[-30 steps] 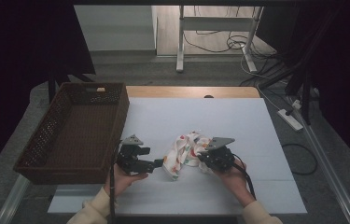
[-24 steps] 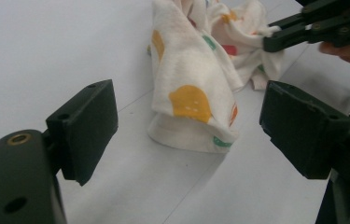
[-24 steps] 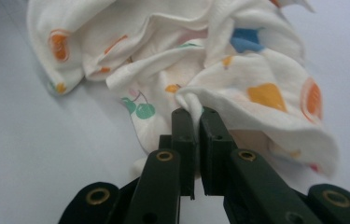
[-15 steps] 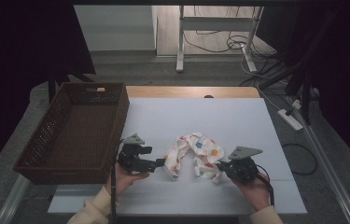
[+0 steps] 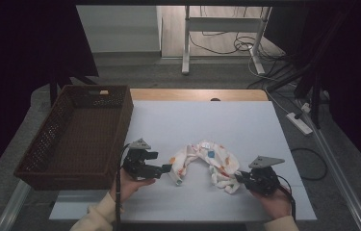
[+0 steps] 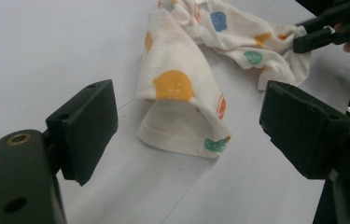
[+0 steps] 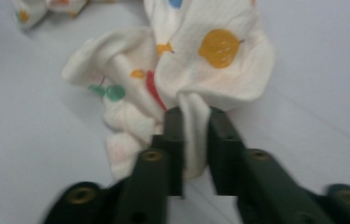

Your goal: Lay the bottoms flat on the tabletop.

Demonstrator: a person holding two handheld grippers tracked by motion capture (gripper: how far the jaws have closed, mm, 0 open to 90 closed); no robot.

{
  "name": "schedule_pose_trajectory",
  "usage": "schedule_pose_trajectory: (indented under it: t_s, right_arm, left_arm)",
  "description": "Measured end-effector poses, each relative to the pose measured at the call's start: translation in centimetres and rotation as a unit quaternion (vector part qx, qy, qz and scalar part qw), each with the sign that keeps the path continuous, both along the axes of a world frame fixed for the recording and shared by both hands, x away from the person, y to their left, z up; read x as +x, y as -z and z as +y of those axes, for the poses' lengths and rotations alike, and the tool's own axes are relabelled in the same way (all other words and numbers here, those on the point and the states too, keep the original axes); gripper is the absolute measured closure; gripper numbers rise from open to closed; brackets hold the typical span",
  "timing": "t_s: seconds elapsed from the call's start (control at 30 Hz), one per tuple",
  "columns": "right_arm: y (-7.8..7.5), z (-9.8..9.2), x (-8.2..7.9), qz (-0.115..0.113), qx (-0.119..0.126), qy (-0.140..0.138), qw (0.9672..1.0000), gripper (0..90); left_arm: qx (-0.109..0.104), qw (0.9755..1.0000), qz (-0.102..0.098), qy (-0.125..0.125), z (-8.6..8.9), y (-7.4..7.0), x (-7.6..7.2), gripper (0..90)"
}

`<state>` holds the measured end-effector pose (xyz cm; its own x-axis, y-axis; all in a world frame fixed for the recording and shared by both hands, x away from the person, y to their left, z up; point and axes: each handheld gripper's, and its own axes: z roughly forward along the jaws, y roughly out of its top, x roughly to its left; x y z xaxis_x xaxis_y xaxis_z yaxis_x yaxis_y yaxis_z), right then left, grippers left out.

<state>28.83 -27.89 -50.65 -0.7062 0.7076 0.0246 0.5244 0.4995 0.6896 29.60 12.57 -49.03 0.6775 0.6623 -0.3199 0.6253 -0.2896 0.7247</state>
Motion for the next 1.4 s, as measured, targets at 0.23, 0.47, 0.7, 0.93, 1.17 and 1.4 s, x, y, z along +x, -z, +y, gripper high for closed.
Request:
schedule_pose_trajectory:
  t_s: [0.23,0.47,0.7,0.93,1.17,1.4]
  right_arm:
    - [-2.4,0.6,-0.2,-0.072,0.052,0.009,0.996,45.7]
    - [-2.5,3.9,1.2,-0.061,0.067,-0.034,0.9953,44.7]
    - [-1.8,6.8,2.9,-0.054,0.055,-0.057,0.9954,43.4]
    - [-1.6,8.7,3.6,-0.042,0.071,-0.08,0.9933,43.3]
    - [-1.2,10.7,3.1,-0.03,0.081,-0.112,0.99,43.0]
    - [-0.9,12.1,2.3,-0.023,0.08,-0.133,0.9876,42.6]
  left_arm:
    - [0.0,1.0,-0.002,-0.004,0.2,-0.1,-0.1,18.8]
    - [-0.004,0.9999,-0.006,-0.009,0.2,-0.3,-0.1,18.9]
    - [-0.003,0.9999,-0.005,-0.009,0.1,-0.2,-0.1,18.8]
    - [-0.004,0.9999,-0.008,-0.015,0.4,-0.4,-0.2,18.9]
    - [-0.004,0.9997,-0.009,-0.023,0.4,-0.4,-0.1,18.8]
    - [-0.006,0.9995,-0.01,-0.028,0.4,-0.5,0.1,18.9]
